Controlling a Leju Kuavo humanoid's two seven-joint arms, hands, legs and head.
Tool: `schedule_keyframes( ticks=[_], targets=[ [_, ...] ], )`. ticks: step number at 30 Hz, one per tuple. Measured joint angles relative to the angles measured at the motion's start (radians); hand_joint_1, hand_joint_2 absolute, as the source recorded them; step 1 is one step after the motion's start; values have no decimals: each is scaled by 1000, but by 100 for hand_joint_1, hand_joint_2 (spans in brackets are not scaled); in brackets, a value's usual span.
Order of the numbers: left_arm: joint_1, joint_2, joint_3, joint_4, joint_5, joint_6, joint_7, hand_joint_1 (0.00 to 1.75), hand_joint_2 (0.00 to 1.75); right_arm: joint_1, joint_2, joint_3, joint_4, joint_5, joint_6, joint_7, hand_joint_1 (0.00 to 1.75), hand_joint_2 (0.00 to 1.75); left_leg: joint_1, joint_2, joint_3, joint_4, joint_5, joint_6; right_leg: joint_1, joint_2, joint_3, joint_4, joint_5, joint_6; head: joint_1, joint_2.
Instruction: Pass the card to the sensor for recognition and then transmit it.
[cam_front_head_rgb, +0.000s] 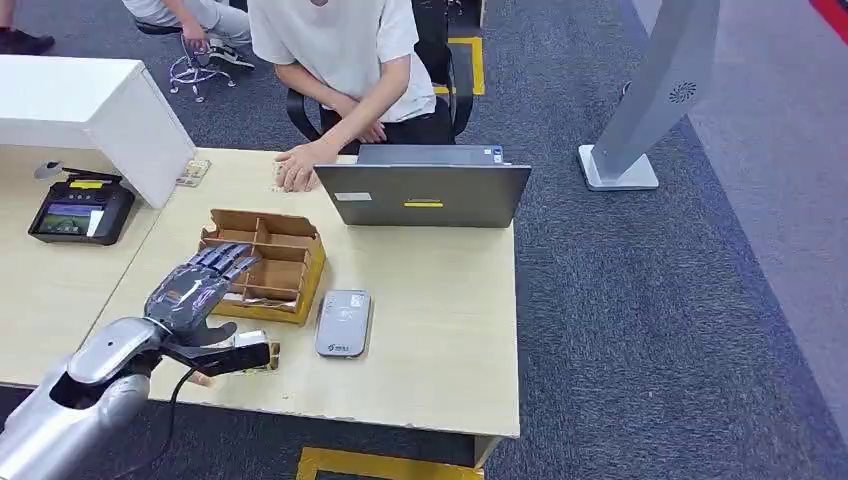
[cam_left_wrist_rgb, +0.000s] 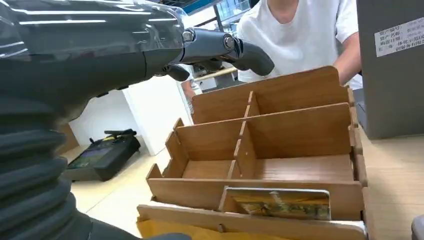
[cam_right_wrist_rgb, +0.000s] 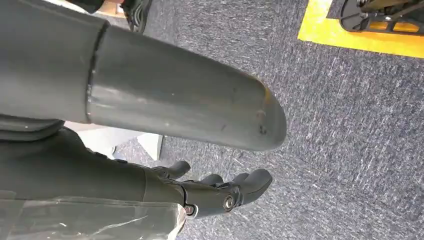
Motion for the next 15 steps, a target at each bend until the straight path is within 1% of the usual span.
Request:
schedule_keyframes(
  ticks=[7,15],
  targets=[
    [-45,-29,-43,41,-8,2,0,0,175,0,5,1,0,6,0,0,0,0,0,0,0,0,0,0,0,0,0,0,0,0,0,0],
    [-58,-52,-66,74,-9,4,2,0,175,-1,7,1,0,6,0,2,0,0,0,0,0,0,0,0,0,0,0,0,0,0,0,0]
  ],
)
